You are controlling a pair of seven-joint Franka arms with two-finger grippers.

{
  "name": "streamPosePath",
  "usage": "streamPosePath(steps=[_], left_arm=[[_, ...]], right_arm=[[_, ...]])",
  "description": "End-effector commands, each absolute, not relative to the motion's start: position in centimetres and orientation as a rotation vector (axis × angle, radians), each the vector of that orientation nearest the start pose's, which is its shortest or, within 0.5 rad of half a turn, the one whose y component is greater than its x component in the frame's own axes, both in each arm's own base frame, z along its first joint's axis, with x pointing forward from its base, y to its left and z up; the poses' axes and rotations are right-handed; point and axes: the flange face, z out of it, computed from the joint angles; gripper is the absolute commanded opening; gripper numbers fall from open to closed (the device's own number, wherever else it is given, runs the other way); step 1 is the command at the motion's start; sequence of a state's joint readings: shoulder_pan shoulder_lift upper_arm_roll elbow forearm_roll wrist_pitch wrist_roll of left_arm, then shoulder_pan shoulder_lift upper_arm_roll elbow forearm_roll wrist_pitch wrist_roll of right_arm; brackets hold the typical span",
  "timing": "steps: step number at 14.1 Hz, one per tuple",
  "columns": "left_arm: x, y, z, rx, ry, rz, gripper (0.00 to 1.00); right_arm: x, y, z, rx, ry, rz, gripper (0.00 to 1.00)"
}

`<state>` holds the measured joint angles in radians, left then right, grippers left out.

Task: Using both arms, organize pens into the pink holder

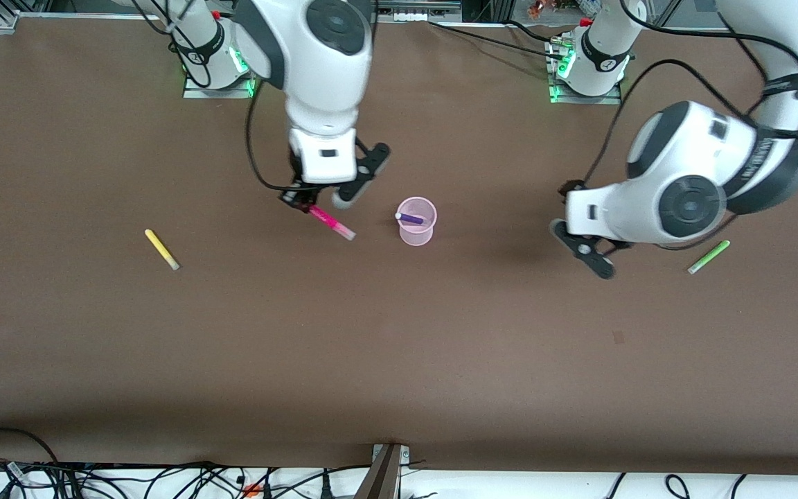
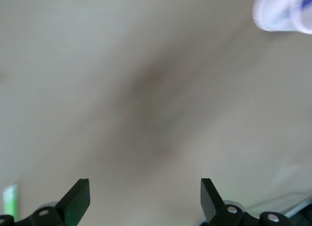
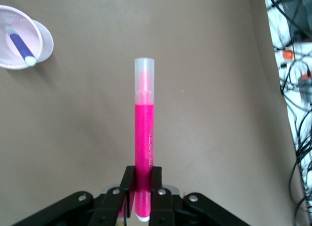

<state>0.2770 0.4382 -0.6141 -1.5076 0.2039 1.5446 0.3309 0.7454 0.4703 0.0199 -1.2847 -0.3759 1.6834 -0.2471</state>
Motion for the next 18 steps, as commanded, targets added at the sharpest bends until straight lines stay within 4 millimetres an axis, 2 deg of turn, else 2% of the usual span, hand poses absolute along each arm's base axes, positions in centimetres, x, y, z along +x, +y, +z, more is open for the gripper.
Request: streamPosePath(steps=[1,2,4,5,6,7,8,9,11,13,14,16,17,18], left_arm=[[63.6,-10.3,47.2,-2.944,0.919,0.384,1.0],[64.2,-9.5,48.5,-2.939,0.895,0.339,1.0],[65.1,-5.0,51.9,-2.985,0.778,0.243,1.0],[65.1,-3.8,54.2,-2.993,0.739,0.178,1.0],[65.0,-3.1,55.4,-2.997,0.719,0.148,1.0],[64.3,-2.1,56.7,-2.999,0.689,0.156,1.0],[63.6,-1.9,57.9,-2.99,0.673,0.16,1.0],[63.0,-1.7,59.0,-2.983,0.654,0.151,1.0],[61.8,-0.4,60.9,-2.996,0.563,0.107,1.0],[60.7,1.9,60.9,-3.106,0.351,0.116,1.0],[60.2,3.3,61.0,-3.108,0.265,0.063,1.0],[58.3,3.6,60.3,-3.09,0.193,-0.018,1.0],[57.4,4.3,59.9,-3.114,0.14,-0.039,1.0],[56.5,4.2,59.4,-3.123,0.113,-0.053,1.0]], right_arm=[[51.2,49.7,45.3,-3.03,-1.941,-0.088,0.0],[50.4,50.9,44.2,-3.019,-1.991,-0.08,0.0],[49.0,52.4,42.9,-3.009,-2.081,-0.067,0.0],[47.9,53.5,42.1,-2.995,-2.146,-0.058,0.0],[46.8,54.4,41.4,-2.991,-2.205,-0.037,0.0],[45.4,55.2,40.1,-2.996,-2.25,0.033,0.0],[44.5,55.7,38.7,-2.997,-2.285,0.085,0.0],[43.8,56.3,37.7,-2.997,-2.322,0.096,0.0],[43.4,56.8,35.2,-3.07,-2.278,0.099,0.0],[42.8,57.4,33.8,-3.117,-2.246,0.083,0.0],[41.9,58.0,33.1,-3.166,-2.199,0.043,0.0],[41.3,58.5,31.6,-3.24,-2.116,-0.002,0.0],[41.1,58.7,31.2,-3.239,-2.127,0.005,0.0],[40.4,59.1,30.9,-3.23,-2.153,0.003,0.0]])
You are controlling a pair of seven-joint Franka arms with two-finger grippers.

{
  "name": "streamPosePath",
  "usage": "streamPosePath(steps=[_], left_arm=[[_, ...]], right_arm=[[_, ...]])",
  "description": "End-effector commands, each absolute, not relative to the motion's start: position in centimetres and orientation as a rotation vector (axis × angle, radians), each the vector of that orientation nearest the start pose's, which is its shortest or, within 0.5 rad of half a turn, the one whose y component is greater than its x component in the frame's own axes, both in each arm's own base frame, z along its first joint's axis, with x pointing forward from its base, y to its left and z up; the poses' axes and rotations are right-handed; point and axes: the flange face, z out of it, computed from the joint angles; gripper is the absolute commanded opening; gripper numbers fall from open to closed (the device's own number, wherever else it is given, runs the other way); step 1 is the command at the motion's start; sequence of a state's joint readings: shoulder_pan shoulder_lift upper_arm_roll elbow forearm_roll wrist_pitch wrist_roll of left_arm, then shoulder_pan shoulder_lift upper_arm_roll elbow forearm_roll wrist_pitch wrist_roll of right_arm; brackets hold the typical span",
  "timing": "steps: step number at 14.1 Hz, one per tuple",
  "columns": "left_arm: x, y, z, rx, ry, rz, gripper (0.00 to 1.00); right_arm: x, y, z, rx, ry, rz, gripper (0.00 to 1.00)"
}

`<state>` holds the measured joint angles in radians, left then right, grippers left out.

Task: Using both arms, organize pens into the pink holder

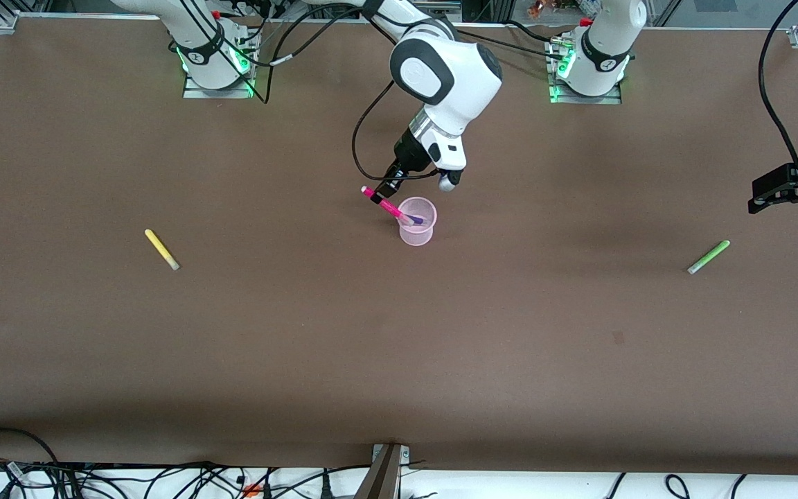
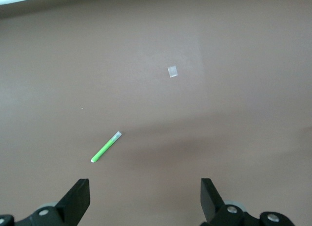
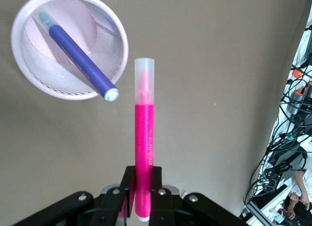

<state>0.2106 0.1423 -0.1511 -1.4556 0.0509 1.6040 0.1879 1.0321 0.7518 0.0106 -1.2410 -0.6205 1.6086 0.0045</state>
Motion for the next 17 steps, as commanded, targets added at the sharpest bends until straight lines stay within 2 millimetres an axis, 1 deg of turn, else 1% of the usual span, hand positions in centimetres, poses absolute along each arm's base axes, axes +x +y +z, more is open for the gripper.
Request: streamPosePath(steps=[1,2,3,4,5,6,7,8,9,10,14,15,16,17], left_arm=[[56.2,3.8,59.2,-3.12,0.108,-0.076,1.0],[55.0,3.3,59.6,-3.121,0.089,-0.084,1.0],[53.9,1.9,59.6,-3.118,0.038,-0.085,1.0],[52.8,1.6,59.7,-3.117,-0.035,-0.079,1.0],[52.6,1.8,59.7,-3.117,-0.022,-0.064,1.0],[52.6,2.4,59.9,-3.118,0.044,-0.065,1.0],[52.6,3.5,60.2,-3.12,0.107,-0.067,1.0],[53.0,3.4,60.4,-3.12,0.14,-0.074,1.0],[53.1,3.3,60.5,-3.12,0.138,-0.076,1.0],[53.1,3.3,60.5,-3.12,0.136,-0.076,1.0],[53.3,3.4,60.2,-3.121,0.108,-0.069,1.0],[53.6,3.7,59.7,-3.123,0.065,-0.055,1.0],[53.6,3.3,59.7,-3.122,0.055,-0.05,1.0],[53.5,3.4,59.7,-3.123,0.055,-0.043,1.0]], right_arm=[[40.0,59.3,30.8,1.988,1.336,-0.001,0.0],[39.8,59.4,30.5,1.983,1.339,-0.001,0.0],[39.9,59.4,30.0,1.988,1.325,0.002,0.0],[39.8,59.6,29.6,2.006,1.305,0.02,0.0],[39.8,59.7,29.4,2.013,1.287,0.035,0.0],[39.8,59.8,29.3,2.01,1.29,0.047,0.0],[39.5,60.0,29.0,2.005,1.294,0.048,0.0],[39.4,60.2,28.3,1.999,1.3,0.048,0.0],[38.9,60.7,27.6,2.008,1.295,0.07,0.0],[39.0,60.9,27.3,2.013,1.285,0.095,0.0],[39.4,61.1,27.3,2.021,1.295,0.132,0.0],[39.4,61.1,27.1,2.023,1.286,0.133,0.0],[39.3,61.1,26.8,2.029,1.276,0.136,0.0],[39.0,61.4,26.3,2.029,1.276,0.14,0.0]])
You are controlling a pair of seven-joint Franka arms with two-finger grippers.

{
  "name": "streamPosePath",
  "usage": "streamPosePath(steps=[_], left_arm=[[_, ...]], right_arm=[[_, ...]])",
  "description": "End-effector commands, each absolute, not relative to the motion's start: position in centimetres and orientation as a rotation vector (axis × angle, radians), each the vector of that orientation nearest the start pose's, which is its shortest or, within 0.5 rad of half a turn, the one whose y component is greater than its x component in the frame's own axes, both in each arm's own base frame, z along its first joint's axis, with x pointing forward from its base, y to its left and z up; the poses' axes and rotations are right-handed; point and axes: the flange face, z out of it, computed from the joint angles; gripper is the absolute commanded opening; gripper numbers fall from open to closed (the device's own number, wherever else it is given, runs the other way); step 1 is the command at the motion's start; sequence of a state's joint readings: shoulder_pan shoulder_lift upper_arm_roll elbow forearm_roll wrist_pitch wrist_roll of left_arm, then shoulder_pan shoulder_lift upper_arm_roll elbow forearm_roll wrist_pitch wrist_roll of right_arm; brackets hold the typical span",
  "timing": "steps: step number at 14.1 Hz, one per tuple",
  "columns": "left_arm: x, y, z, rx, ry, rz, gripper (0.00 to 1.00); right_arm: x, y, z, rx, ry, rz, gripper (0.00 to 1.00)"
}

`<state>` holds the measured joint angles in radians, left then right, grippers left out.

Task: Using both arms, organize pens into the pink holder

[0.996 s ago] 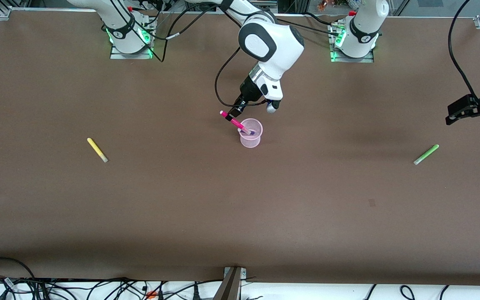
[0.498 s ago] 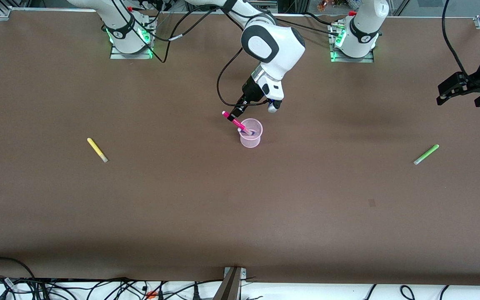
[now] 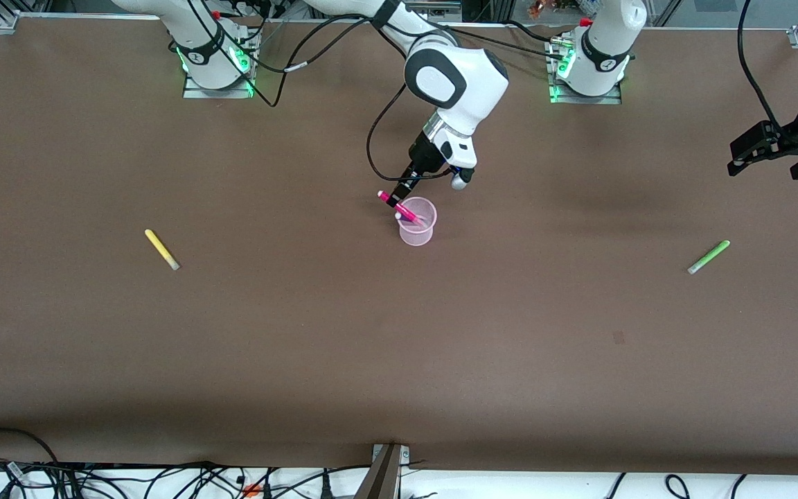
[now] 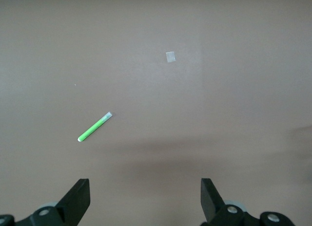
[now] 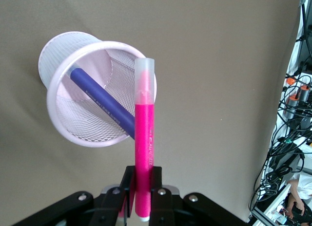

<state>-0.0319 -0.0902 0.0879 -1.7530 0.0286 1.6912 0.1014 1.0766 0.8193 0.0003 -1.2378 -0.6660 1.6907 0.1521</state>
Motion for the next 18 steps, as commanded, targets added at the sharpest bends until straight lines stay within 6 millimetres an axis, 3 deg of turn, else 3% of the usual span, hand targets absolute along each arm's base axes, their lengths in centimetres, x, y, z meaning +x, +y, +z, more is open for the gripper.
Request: streamPosePath(steps=[1,3,6,7,8,10,11,12,13,14,15,16,18], left_arm=[[53.4,3.5,59.7,-3.125,0.042,-0.022,1.0],[53.5,3.4,59.8,-3.126,-0.006,0.007,1.0],[56.5,3.3,60.6,-3.116,-0.039,0.001,1.0],[56.5,2.9,60.7,-3.115,-0.032,0.004,1.0],[56.4,1.5,60.7,-3.114,-0.001,0.015,1.0],[56.1,1.3,60.6,-3.107,0.002,0.032,1.0],[56.1,1.4,60.6,-3.109,0.002,0.03,1.0],[56.1,1.4,60.6,-3.107,0.002,0.027,1.0],[55.8,1.4,60.7,-3.108,0.002,0.025,1.0],[55.1,1.5,60.7,-3.107,0.0,0.018,1.0],[54.6,2.1,60.7,-3.11,-0.019,0.011,1.0],[54.2,1.4,60.7,-3.109,-0.007,0.015,1.0],[54.2,0.3,61.0,-3.102,0.022,0.005,1.0]], right_arm=[[38.3,61.8,26.2,2.036,1.265,0.155,0.0],[38.2,61.8,26.2,2.036,1.262,0.156,0.0],[38.2,61.7,25.9,2.033,1.26,0.15,0.01],[38.2,61.7,25.9,2.03,1.257,0.149,0.15],[38.3,61.6,26.0,2.032,1.253,0.146,0.38],[38.4,61.6,26.3,2.035,1.256,0.151,0.62],[38.6,61.6,26.5,2.037,1.254,0.153,0.68],[38.8,61.4,26.7,2.036,1.246,0.153,0.87],[39.0,61.3,27.3,2.039,1.244,0.154,0.9],[39.2,61.0,28.2,2.044,1.231,0.148,0.9],[39.7,60.6,30.1,2.046,1.242,0.147,0.9],[40.9,59.8,32.4,2.068,1.261,0.132,0.9],[43.5,57.3,38.7,2.179,1.316,0.1,0.9]])
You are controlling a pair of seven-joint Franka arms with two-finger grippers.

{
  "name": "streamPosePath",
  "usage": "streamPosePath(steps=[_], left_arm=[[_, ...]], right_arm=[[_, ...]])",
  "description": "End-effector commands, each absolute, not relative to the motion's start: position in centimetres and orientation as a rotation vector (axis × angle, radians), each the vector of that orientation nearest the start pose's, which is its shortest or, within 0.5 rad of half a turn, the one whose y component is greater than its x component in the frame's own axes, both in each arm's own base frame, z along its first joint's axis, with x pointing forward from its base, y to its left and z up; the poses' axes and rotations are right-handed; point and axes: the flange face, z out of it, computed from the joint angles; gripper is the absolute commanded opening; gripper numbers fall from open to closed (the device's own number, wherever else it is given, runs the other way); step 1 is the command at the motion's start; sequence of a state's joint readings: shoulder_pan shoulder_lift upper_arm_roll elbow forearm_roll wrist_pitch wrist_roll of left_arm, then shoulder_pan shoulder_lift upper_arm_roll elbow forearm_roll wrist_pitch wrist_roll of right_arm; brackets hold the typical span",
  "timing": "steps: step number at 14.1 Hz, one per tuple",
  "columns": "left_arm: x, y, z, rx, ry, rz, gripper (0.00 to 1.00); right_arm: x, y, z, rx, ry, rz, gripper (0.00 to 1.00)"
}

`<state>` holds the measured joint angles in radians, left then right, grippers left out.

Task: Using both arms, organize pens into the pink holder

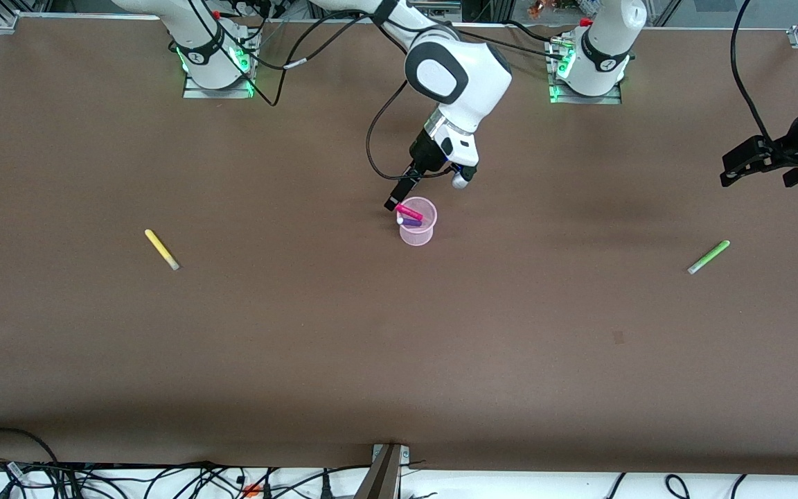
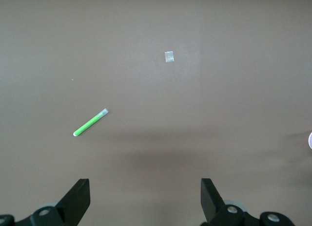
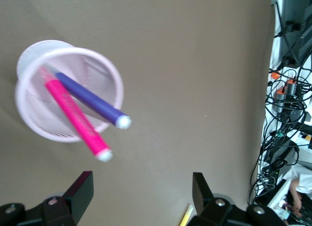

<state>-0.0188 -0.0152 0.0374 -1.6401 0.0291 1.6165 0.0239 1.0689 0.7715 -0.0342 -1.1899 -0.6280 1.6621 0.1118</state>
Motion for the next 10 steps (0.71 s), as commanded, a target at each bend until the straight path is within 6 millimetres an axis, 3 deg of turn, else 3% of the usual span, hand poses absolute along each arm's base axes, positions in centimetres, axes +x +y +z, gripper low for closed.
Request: streamPosePath(steps=[1,5,7,10], left_arm=[[54.1,0.3,61.0,-3.101,0.024,0.005,1.0],[54.3,1.2,61.3,-3.103,-0.003,0.008,1.0],[54.3,1.0,61.8,-3.105,0.004,-0.004,1.0],[54.2,0.6,61.7,-3.104,0.027,0.01,1.0]], right_arm=[[44.6,55.4,42.4,2.237,1.312,0.095,0.99],[48.1,44.9,53.4,2.471,1.035,-0.031,0.99],[50.4,37.3,57.5,2.636,0.891,-0.081,0.99],[54.1,26.5,60.5,2.834,0.731,-0.11,1.0]])
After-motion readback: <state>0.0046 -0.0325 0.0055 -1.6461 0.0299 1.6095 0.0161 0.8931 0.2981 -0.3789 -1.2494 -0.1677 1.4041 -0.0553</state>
